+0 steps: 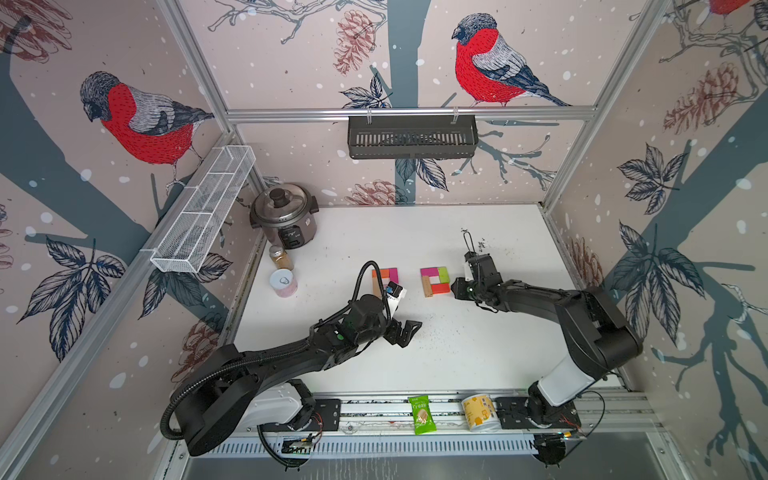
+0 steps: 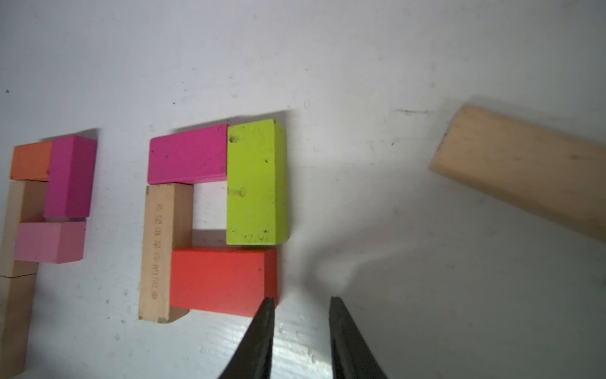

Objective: Assemble the letter p with building blocks
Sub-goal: Assemble the building block at the center of the board, then pick up the building block from the center of the board.

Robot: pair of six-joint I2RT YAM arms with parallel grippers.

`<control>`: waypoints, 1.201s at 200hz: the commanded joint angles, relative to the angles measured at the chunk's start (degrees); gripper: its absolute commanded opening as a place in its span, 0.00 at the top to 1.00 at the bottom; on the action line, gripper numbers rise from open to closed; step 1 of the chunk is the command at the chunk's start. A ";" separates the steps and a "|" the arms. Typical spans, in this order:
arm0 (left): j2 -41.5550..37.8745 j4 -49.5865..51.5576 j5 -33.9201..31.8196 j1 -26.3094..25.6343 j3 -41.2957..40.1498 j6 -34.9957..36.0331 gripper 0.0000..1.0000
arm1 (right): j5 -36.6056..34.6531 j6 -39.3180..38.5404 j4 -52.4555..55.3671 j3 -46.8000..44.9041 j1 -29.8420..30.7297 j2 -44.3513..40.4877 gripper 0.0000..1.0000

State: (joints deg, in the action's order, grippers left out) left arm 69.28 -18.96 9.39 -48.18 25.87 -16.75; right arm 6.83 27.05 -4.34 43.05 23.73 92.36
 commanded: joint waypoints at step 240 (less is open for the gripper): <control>5.85 8.99 7.05 -5.22 13.69 -19.33 0.05 | -6.29 -6.30 14.40 11.13 -8.01 8.33 0.14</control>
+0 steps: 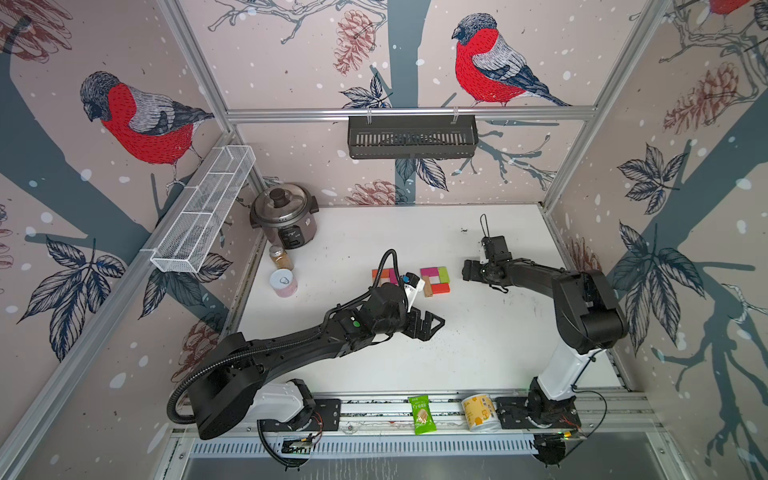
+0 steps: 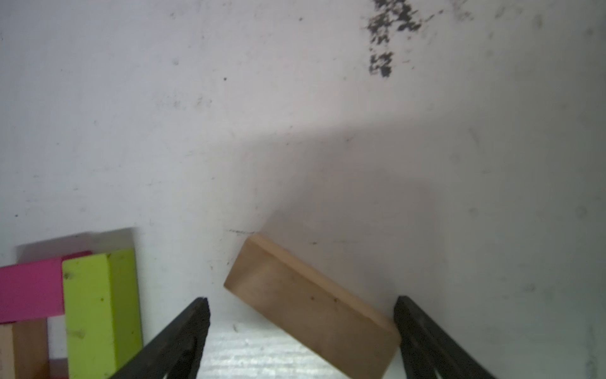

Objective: Assemble the letter p with building blocks
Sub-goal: Pick up the building block from the center of the board.

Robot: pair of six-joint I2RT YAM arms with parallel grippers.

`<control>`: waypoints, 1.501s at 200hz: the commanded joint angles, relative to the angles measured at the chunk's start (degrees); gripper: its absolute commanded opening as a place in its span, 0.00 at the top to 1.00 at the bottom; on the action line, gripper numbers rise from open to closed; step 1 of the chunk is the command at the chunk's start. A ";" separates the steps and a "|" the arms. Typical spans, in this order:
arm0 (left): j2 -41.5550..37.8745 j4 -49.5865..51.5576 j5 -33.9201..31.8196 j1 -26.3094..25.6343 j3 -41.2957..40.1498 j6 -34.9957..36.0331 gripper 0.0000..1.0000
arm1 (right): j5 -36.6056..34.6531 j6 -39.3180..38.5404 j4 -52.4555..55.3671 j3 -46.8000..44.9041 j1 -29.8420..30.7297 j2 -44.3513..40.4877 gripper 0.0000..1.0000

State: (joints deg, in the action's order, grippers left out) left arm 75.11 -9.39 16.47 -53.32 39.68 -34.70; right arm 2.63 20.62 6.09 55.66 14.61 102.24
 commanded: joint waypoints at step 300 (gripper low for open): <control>-10.66 2.36 -8.16 -0.12 -6.67 -5.65 0.05 | -7.26 0.93 6.29 -4.31 5.26 -8.05 0.80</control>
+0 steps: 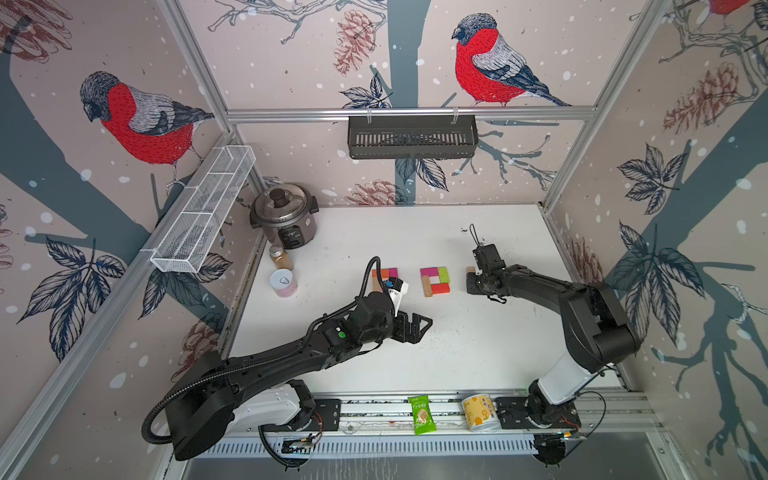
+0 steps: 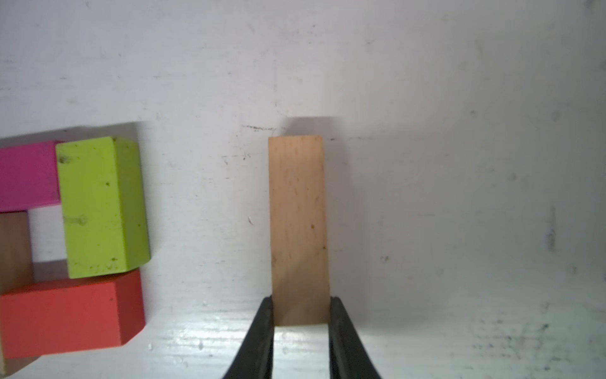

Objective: Assemble the letter p with building blocks
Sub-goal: Pick up the building block from the center of the board.

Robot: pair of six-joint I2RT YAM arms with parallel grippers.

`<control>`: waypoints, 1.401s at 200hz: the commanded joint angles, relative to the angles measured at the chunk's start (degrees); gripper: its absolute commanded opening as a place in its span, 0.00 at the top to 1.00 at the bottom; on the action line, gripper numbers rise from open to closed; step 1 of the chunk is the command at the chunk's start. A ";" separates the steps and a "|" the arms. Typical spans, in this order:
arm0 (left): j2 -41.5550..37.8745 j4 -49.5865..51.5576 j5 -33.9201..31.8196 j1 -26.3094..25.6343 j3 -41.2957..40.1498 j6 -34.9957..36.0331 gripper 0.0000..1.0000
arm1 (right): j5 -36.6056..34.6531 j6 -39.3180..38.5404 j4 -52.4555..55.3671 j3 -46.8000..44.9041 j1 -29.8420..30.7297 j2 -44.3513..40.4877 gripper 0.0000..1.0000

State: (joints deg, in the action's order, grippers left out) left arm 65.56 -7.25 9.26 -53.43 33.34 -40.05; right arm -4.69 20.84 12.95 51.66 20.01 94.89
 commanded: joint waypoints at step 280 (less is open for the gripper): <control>-7.90 6.80 -7.80 0.03 -0.09 -0.08 0.04 | -3.56 4.24 6.63 1.18 7.00 -11.56 0.80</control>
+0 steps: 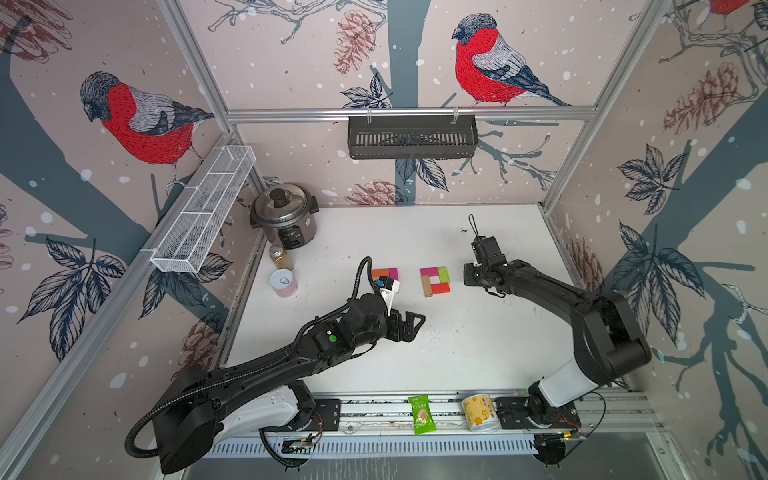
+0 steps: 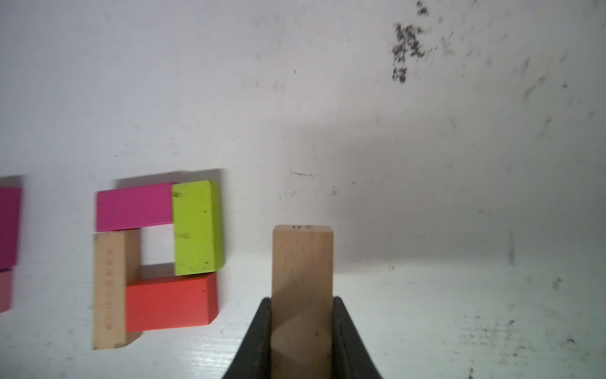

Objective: Assemble the letter p with building blocks
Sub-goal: Place the building block at the center of the board.

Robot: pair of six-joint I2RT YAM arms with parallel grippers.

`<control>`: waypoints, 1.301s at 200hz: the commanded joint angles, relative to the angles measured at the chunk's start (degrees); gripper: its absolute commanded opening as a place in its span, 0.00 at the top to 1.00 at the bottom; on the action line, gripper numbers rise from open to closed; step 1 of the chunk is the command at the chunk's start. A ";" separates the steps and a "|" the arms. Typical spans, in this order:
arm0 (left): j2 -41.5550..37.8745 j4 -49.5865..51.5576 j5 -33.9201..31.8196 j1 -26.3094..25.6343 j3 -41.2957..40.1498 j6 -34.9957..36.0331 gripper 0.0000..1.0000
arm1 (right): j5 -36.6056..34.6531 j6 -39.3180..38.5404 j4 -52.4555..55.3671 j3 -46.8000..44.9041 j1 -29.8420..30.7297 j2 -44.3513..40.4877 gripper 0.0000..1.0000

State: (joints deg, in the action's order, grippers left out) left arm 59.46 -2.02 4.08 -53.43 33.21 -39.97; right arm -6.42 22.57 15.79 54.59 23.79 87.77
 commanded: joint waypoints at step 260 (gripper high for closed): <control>-6.70 0.76 -7.59 0.01 -5.77 -4.18 0.04 | -3.71 16.25 -5.65 -6.04 24.94 7.42 0.60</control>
State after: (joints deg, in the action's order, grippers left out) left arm 52.14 0.23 -2.55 -53.43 27.55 -43.64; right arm -9.45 38.79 10.28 47.97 48.73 95.22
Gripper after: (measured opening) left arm 0.964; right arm 0.362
